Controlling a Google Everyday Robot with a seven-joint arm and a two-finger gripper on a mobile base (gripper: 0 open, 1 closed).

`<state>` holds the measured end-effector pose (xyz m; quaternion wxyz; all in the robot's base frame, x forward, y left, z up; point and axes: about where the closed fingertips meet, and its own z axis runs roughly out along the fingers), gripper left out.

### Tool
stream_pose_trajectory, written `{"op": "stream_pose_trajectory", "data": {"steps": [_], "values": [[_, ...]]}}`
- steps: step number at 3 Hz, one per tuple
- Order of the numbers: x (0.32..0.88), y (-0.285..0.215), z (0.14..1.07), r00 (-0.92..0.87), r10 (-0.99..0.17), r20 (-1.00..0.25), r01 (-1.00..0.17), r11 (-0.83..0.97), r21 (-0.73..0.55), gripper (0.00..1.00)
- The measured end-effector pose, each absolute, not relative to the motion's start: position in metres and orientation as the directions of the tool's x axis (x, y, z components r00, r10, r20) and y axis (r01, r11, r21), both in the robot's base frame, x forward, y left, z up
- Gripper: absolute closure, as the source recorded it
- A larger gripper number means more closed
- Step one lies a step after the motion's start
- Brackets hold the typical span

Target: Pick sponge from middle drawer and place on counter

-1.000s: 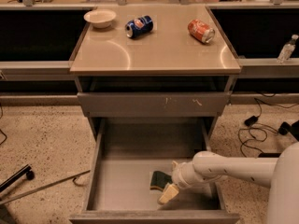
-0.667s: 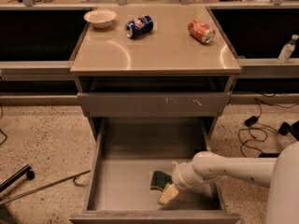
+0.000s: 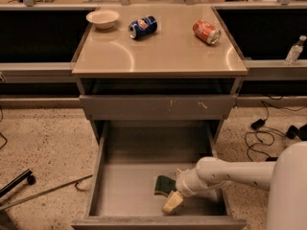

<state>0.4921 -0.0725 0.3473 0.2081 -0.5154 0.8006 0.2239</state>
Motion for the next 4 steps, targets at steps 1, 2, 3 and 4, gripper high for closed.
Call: {"op": "stream_pose_trajectory", "data": {"steps": [1, 2, 3, 4], "values": [[0.4884, -0.0717, 0.3397, -0.384, -0.739, -0.554, -0.919, 0.363, 0.153, 0.00], [0.4883, -0.0717, 0.3397, -0.384, -0.739, -0.554, -0.919, 0.363, 0.153, 0.19], [0.4883, -0.0717, 0.3397, -0.384, -0.739, -0.554, -0.919, 0.363, 0.154, 0.43], [0.4883, -0.0717, 0.3401, -0.384, -0.739, -0.554, -0.919, 0.363, 0.154, 0.66]]}}
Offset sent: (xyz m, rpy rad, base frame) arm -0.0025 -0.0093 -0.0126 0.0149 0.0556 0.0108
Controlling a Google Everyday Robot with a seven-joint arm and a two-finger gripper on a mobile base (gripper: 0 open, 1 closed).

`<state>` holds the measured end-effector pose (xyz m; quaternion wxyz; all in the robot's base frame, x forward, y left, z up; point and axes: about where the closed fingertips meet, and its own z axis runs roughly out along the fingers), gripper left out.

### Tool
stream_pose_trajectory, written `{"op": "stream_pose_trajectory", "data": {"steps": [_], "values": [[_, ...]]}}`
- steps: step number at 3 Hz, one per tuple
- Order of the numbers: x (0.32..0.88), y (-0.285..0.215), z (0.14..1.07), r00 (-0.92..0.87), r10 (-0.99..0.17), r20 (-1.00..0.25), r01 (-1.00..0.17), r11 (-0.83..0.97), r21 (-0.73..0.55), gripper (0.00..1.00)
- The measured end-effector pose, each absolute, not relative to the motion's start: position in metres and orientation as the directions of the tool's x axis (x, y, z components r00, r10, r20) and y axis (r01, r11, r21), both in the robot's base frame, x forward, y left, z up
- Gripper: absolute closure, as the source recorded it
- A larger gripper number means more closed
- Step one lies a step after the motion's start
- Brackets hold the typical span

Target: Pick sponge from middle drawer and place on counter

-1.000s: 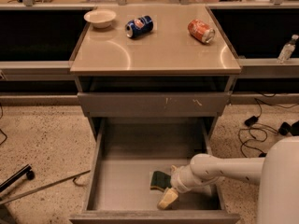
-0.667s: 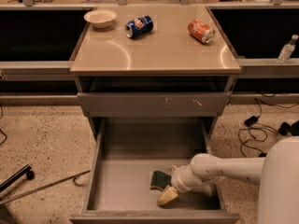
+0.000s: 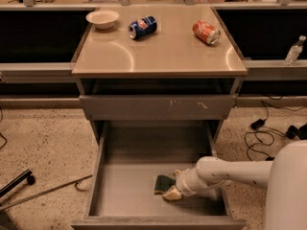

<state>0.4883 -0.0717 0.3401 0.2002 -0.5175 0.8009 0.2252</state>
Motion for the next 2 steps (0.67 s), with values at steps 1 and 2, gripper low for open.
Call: {"op": "stream_pose_trajectory", "data": {"steps": [1, 2], "values": [[0.489, -0.072, 0.347, -0.384, -0.738, -0.554, -0.919, 0.363, 0.153, 0.89], [0.490, -0.074, 0.378, -0.359, -0.704, -0.614, -0.928, 0.337, 0.156, 1.00]]}}
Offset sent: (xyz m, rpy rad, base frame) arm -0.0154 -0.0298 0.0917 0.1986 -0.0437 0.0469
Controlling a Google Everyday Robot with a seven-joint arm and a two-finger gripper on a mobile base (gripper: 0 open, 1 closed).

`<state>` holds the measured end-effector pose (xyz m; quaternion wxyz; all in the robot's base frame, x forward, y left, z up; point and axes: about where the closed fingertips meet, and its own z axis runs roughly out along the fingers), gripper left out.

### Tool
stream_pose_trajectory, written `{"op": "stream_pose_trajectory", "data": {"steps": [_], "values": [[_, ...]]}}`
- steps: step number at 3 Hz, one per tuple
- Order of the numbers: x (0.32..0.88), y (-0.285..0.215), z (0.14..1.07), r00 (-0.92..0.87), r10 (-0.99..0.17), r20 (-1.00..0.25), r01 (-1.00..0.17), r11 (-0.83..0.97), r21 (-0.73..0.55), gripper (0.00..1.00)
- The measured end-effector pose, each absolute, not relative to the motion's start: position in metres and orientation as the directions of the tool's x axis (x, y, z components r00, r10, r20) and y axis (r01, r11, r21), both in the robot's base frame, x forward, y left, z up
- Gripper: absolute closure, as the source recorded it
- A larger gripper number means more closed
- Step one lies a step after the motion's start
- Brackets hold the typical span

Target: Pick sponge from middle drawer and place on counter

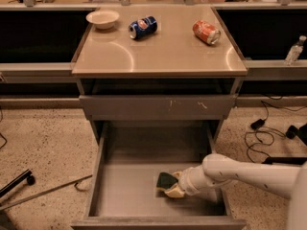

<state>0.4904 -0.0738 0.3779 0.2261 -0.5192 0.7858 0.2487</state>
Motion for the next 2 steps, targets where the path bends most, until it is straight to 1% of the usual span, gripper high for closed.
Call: {"op": "stream_pose_trajectory", "data": {"steps": [1, 2], "values": [[0.490, -0.093, 0.430, -0.306, -0.652, -0.694, -0.947, 0.285, 0.150, 1.00], [0.511, -0.101, 0.481, -0.237, -0.578, -0.781, -0.967, 0.217, 0.133, 1.00]]}}
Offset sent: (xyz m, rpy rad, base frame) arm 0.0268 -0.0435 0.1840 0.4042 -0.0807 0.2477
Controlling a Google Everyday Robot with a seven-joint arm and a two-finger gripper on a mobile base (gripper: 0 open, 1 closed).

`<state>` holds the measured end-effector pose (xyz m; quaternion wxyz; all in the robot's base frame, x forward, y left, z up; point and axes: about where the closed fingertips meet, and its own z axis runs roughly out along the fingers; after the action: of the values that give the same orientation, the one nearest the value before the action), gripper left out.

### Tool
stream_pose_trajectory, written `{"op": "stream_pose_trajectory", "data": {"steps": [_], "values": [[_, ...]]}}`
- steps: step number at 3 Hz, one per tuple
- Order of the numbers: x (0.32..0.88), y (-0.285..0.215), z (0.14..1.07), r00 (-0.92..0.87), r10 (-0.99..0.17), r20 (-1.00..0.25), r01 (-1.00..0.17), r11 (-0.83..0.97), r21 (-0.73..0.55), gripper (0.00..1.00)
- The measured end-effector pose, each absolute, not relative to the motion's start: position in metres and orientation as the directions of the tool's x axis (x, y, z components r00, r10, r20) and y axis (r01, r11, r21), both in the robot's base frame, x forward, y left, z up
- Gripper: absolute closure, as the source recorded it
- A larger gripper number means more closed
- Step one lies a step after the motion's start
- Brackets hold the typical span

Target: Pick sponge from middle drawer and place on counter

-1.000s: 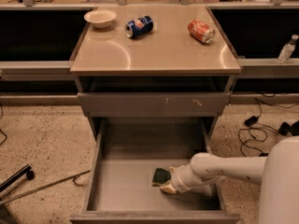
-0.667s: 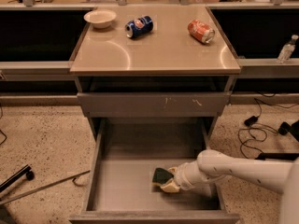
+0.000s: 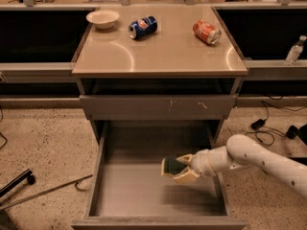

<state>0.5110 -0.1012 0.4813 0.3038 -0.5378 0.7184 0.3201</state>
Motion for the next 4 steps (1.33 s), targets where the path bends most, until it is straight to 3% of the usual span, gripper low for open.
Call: {"op": "stream_pose_trajectory", "data": {"steps": [2, 3, 4], "values": [[0.506, -0.101, 0.491, -0.225, -0.576, -0.786, -0.973, 0.168, 0.155, 1.00], [0.512, -0.096, 0.520, -0.183, -0.588, -0.788, -0.981, 0.157, 0.111, 1.00], [0.522, -0.083, 0.608, -0.080, -0.581, -0.810, -0.993, 0.116, 0.015, 1.00]]}}
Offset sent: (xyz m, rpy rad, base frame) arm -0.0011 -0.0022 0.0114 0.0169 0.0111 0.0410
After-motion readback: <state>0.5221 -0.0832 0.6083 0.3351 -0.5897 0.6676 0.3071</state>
